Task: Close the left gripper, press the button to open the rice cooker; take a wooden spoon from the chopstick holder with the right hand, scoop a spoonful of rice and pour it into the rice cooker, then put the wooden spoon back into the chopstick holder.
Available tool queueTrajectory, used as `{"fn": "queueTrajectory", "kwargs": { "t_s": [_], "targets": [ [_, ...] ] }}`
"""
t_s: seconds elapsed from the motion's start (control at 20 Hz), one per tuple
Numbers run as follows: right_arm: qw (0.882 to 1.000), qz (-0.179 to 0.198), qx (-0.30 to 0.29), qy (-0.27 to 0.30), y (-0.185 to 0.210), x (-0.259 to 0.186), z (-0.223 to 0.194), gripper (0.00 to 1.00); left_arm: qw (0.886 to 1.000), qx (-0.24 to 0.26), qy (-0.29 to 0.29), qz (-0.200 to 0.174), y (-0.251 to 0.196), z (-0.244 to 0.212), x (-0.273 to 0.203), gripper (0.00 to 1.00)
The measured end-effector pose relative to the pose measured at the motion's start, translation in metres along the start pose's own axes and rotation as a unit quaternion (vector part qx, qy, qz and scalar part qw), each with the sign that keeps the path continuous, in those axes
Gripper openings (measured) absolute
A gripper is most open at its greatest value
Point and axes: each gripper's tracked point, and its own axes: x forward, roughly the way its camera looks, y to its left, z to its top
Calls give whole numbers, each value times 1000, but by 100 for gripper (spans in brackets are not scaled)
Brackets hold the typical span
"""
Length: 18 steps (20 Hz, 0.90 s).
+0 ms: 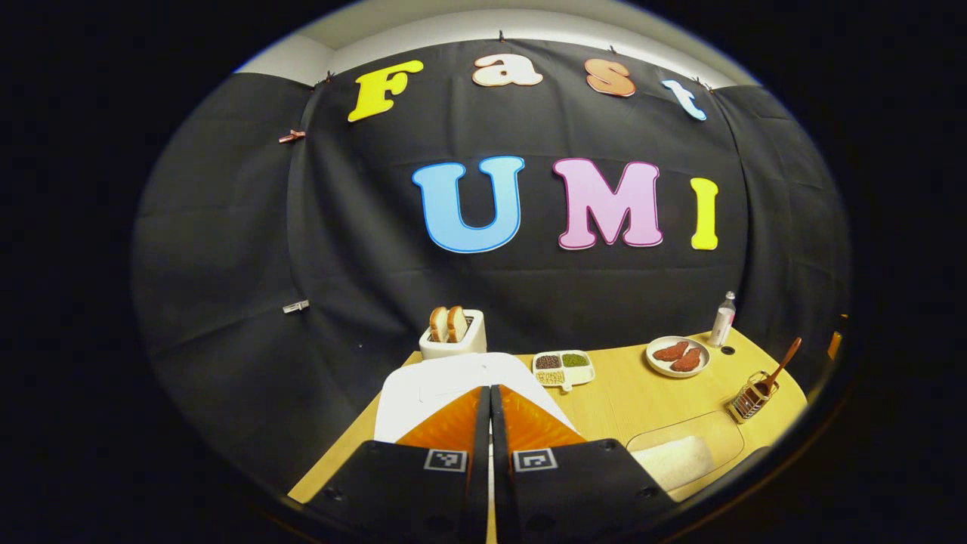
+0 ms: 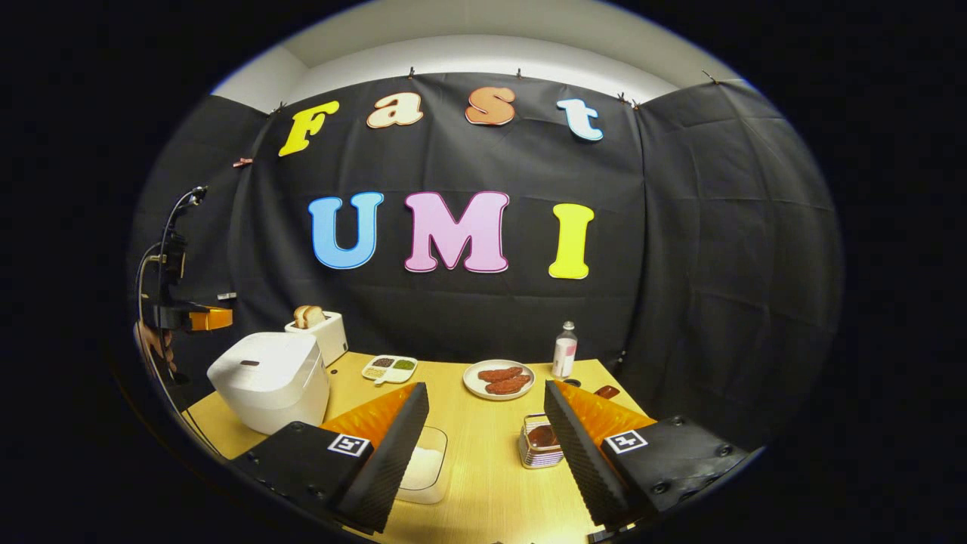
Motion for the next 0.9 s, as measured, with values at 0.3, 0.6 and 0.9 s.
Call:
{"fn": "queueTrajectory", "kwargs": {
  "t_s": [0.3, 0.6, 0.9],
  "targets": [
    [999, -38, 6, 6, -7, -15, -5, 97, 996, -42, 79, -15, 16, -49, 40, 5],
    [996, -84, 8, 35, 5, -55, -29, 97, 988, -62, 134, -52, 16, -87, 66, 6],
    [994, -98, 18, 54, 36, -85, -45, 98, 986, -35, 142, -79, 11, -100, 65, 6]
  ]
}}
